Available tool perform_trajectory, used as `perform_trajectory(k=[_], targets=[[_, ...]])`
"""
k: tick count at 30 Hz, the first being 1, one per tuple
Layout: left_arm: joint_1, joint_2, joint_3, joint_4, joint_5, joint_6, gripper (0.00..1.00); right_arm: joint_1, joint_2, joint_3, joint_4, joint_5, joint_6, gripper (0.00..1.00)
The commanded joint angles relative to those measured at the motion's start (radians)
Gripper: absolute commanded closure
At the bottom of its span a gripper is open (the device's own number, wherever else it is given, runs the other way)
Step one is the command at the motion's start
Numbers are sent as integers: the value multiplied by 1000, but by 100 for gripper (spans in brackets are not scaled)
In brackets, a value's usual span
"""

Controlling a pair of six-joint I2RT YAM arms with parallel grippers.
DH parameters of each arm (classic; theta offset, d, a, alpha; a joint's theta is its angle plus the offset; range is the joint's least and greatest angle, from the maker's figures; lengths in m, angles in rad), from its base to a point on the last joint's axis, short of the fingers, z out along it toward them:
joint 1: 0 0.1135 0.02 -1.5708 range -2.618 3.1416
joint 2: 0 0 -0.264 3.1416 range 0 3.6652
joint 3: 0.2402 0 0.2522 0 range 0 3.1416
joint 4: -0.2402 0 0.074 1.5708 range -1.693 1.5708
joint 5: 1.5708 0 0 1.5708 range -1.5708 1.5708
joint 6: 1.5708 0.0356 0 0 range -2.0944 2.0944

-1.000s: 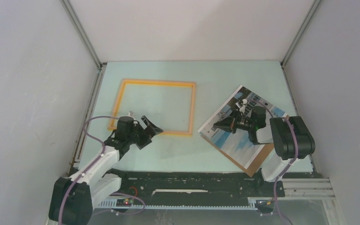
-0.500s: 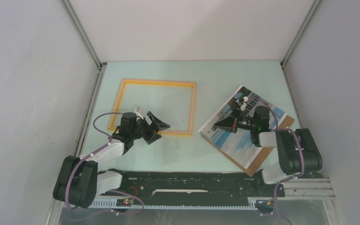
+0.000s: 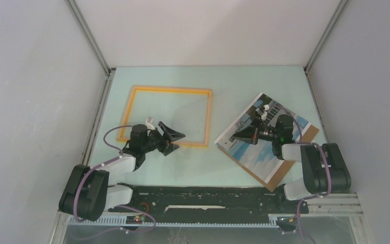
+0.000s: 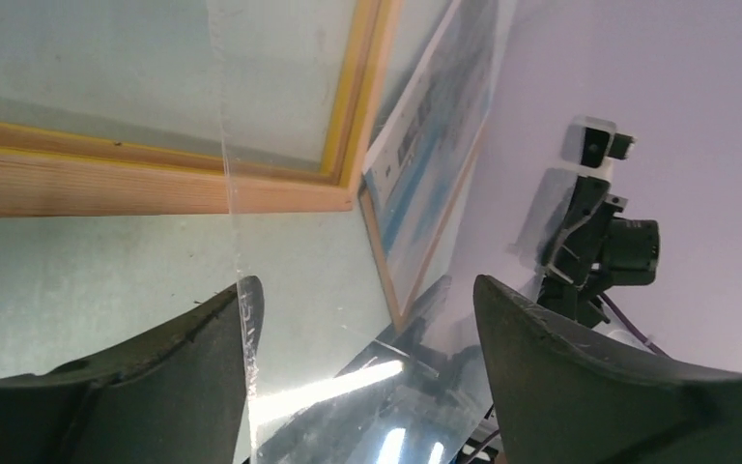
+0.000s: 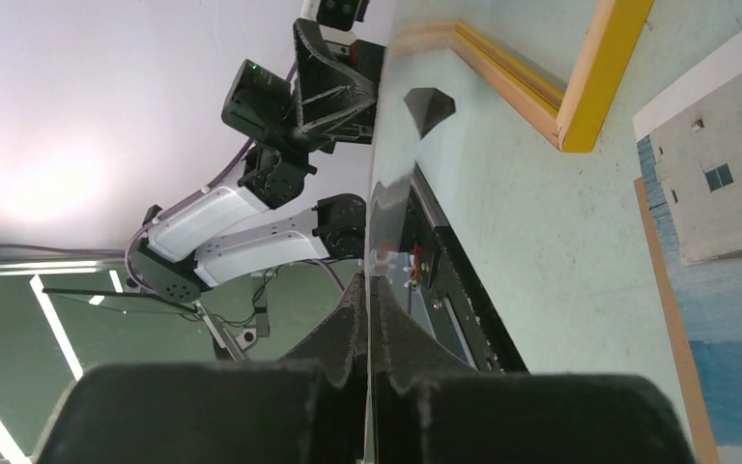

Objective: Put the photo into the frame
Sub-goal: Pick up the photo frame item at the center of the board, then adjust the photo frame item on the photo frame.

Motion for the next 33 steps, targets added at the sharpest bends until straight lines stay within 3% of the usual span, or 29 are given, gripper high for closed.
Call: perform_trajectory(k=[1,8,15,25,33], targets=[[15,-94,-40,99,48,-59,21,-5,-39,26,-102,-31,-81,100],[43,-230,-85,60,22,-85,38,-1,-42,74,-350,-11,-261,100],[91,-371,-107,-15,-36,-82,48,20,-30,91,-380,-7,-276,100],[101,-336,-88,-11,-34,-57,72,67,17,188,-459,-2,-324,100],[102,-340,-15,-204,-126,73,91,80,67,272,-574,24,-398,100]])
